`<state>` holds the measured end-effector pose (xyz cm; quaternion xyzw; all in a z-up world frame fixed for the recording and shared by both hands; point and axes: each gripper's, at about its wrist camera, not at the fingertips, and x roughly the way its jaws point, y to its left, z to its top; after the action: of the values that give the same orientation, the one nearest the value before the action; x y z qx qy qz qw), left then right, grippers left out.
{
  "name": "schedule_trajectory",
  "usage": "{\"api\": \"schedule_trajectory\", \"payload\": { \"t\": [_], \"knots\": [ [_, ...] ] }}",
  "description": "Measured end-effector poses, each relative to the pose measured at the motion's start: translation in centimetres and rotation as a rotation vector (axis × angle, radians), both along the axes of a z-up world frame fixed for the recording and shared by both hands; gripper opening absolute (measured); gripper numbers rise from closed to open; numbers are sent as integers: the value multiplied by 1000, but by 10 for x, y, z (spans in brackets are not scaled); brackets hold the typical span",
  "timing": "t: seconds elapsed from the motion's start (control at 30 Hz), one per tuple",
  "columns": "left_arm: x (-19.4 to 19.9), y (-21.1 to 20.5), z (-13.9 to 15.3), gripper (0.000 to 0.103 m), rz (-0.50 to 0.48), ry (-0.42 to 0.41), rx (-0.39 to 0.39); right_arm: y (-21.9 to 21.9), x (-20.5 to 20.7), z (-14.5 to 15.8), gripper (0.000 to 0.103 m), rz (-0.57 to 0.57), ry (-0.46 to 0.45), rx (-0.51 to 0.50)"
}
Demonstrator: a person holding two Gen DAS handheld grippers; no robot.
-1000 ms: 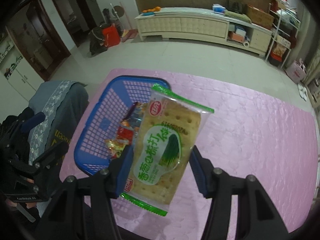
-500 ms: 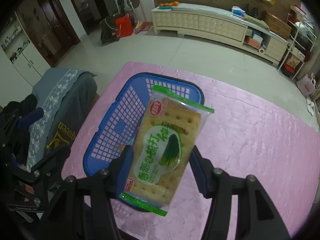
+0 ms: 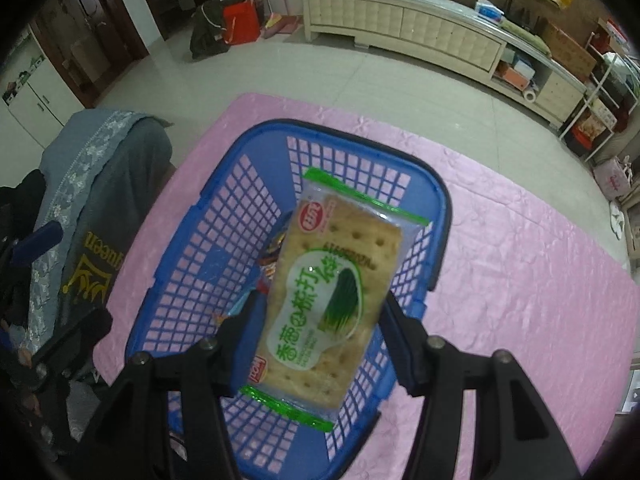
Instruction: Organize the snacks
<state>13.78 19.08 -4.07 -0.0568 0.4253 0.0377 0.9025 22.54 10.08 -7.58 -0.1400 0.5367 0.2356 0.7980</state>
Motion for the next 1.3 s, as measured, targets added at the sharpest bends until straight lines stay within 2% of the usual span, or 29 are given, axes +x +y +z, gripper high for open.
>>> {"api": "schedule_trajectory", "payload": {
  "t": [0.23,0.33,0.37,0.4,0.63,0.83,0.97,1.07,1.13,1.2,1.3],
  "knots": [
    [5,-3,-6,103,-11,16,-8,5,4,-13,64,-18,-10,-49],
    [7,-4,-1,103,2,10,2,3,7,-13,74,-46,-32,-77],
    [6,-5,1,103,5,6,9,0,7,-11,81,-54,-35,-71],
    [6,-5,2,103,5,3,11,-2,6,-9,83,-56,-34,-61],
    [-15,-27,14,103,-13,-56,26,-38,-19,17,86,-75,-74,37],
    [-50,-59,30,103,-16,-146,21,-83,-57,41,87,-86,-157,119],
    [-82,-87,40,103,-7,-231,22,-114,-94,58,91,-70,-270,151],
    [-106,-103,44,103,3,-285,0,-138,-123,71,103,-74,-359,169],
    [-121,-118,51,103,-31,-314,-8,-146,-142,80,103,-73,-465,133],
    [-136,-135,61,103,-45,-354,27,-156,-163,90,103,-74,-550,119],
    [-154,-152,74,103,-47,-398,53,-172,-188,103,103,-98,-631,128]
  ]
}}
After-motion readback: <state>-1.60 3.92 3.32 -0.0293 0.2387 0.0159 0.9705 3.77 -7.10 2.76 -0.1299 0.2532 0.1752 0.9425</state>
